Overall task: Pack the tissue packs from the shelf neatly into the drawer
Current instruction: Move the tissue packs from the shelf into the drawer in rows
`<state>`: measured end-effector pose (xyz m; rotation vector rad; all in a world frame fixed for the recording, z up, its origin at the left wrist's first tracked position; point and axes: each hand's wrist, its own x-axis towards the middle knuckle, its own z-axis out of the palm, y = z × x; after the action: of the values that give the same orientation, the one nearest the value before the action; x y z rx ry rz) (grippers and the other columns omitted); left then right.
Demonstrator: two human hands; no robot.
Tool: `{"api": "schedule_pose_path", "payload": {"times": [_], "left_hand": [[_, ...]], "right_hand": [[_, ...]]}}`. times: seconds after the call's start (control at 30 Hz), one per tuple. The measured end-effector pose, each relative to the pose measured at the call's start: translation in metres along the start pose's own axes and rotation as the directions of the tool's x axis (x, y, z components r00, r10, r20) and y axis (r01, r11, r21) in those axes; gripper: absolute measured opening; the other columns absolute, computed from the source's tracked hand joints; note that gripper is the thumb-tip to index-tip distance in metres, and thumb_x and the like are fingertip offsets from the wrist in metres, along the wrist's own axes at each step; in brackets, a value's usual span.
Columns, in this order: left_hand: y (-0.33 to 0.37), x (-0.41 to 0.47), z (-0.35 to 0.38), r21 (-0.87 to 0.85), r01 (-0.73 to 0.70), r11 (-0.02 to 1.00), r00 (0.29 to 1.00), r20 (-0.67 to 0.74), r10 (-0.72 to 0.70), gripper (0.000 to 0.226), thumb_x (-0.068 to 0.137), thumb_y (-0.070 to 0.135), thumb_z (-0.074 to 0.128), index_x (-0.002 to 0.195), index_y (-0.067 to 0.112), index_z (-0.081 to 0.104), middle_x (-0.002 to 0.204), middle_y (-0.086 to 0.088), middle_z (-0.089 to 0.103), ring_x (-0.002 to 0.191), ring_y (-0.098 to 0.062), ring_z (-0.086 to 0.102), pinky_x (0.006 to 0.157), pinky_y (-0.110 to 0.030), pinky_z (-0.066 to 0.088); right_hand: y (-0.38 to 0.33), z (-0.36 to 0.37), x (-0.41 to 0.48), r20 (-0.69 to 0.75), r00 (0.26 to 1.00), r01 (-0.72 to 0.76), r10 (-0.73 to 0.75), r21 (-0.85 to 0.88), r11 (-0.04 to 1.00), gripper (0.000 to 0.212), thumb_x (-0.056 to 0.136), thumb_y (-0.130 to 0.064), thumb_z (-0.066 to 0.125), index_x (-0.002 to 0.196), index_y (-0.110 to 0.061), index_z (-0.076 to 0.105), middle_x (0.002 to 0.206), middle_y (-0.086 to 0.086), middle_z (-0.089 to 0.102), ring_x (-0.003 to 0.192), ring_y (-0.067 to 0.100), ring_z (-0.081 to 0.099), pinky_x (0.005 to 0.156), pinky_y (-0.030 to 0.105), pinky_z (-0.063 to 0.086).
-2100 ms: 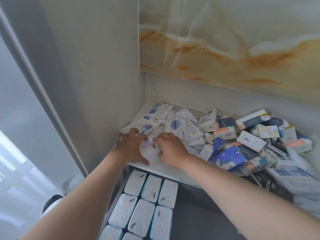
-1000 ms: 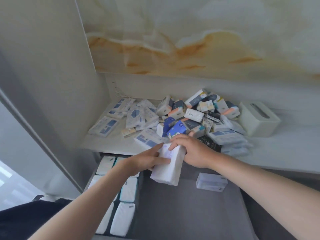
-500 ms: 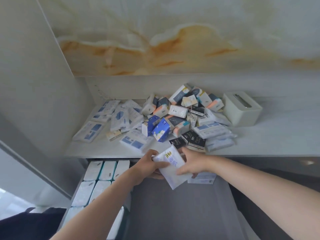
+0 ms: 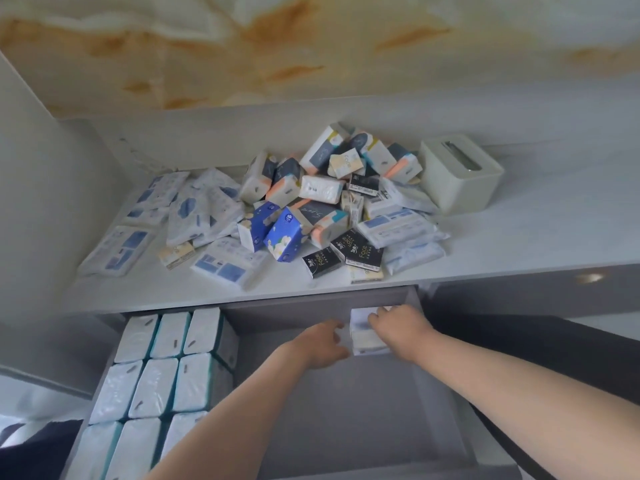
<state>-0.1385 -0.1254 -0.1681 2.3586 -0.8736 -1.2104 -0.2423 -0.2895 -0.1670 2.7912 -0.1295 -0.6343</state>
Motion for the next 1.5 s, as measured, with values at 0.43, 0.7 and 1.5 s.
{"api": "schedule_pose_path", "payload": {"times": [0.43,0.7,1.5], "left_hand": [[0.011,0.058,0.039,-0.241,0.066,0.968,0.997,-0.029,-0.075,0.082,0.083,0.036,0.068,0.151,0.021,0.024,0.147,-0.002,0.031,0.124,-0.024,0.048,0.090,-0.027,0.042],[0.015,0.041,0.018,-0.110,0.006,0.994,1.000,-0.021,-0.009,0.089,0.084,0.035,0.065,0.155,0.022,0.013,0.155,-0.003,0.024,0.132,-0.023,0.043,0.094,-0.030,0.041],[0.009,0.012,-0.160,0.494,-0.030,0.869,0.709,-0.602,0.367,0.047,0.091,0.034,0.062,0.133,0.028,0.042,0.146,-0.007,0.032,0.131,-0.031,0.036,0.102,-0.042,0.040]], "right_hand": [[-0.005,0.044,0.024,0.005,0.989,-0.142,0.146,-0.182,0.973,0.046,0.085,-0.011,0.058,0.123,-0.003,0.033,0.110,0.018,0.051,0.090,0.030,0.059,0.062,0.033,0.040],[-0.001,0.016,0.019,0.067,0.994,-0.084,0.089,-0.075,0.994,0.058,0.084,-0.016,0.065,0.134,-0.011,0.036,0.124,0.014,0.049,0.104,0.031,0.059,0.071,0.036,0.043],[0.044,-0.158,0.096,-0.262,0.897,-0.195,0.355,0.486,0.852,0.076,0.077,-0.073,0.051,0.134,-0.023,0.042,0.132,0.010,0.049,0.122,0.032,0.047,0.094,0.043,0.041]]}}
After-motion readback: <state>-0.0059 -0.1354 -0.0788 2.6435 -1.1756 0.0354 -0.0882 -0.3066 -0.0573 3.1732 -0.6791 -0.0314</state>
